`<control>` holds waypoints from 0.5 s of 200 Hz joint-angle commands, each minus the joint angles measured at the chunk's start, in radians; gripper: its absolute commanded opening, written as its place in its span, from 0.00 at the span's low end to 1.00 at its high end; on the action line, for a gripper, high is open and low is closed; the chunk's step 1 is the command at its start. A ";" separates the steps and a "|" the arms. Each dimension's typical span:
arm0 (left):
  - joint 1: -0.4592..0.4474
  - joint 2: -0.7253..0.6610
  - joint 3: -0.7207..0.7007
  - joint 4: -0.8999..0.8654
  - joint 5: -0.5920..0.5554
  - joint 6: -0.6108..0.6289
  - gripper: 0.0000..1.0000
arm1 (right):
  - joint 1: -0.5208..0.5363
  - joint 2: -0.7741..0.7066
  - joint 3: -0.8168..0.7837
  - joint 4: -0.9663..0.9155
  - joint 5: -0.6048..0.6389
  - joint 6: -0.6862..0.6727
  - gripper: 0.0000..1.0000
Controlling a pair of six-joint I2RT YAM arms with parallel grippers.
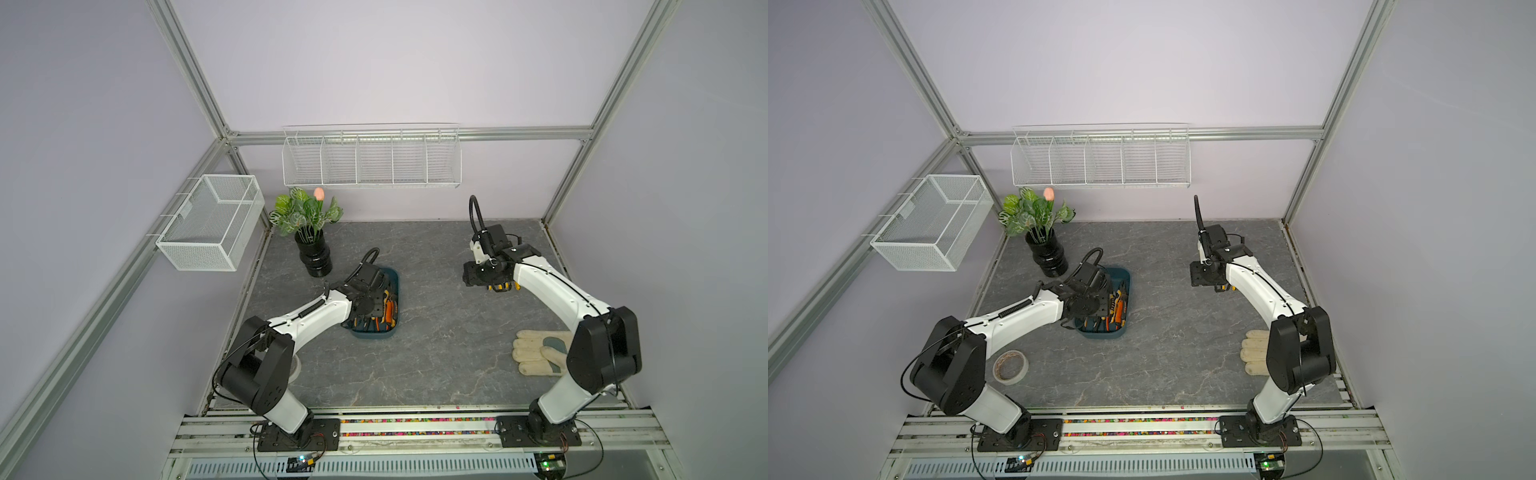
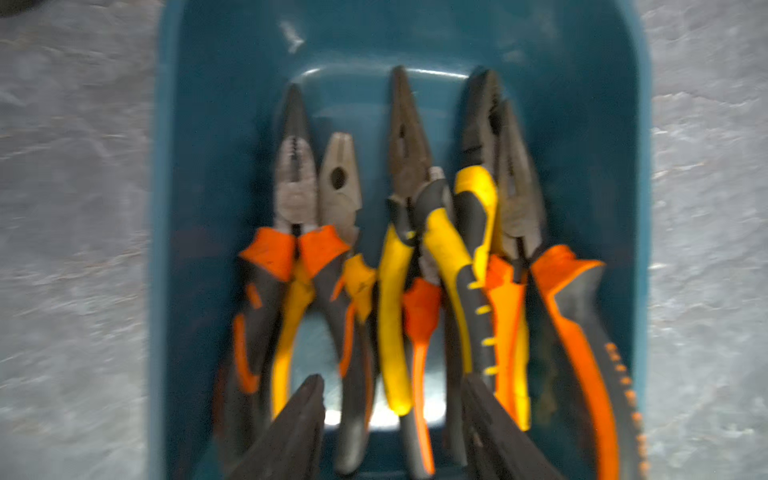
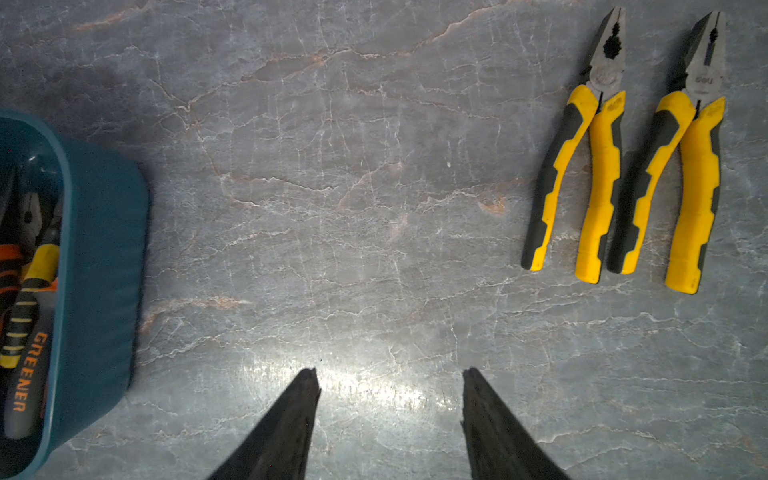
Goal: Take the pliers out of the storage box
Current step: Pick up the pliers from the storage box.
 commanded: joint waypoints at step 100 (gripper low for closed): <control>0.000 0.128 0.090 0.017 0.041 -0.052 0.20 | 0.007 -0.021 -0.023 0.012 -0.012 -0.005 0.58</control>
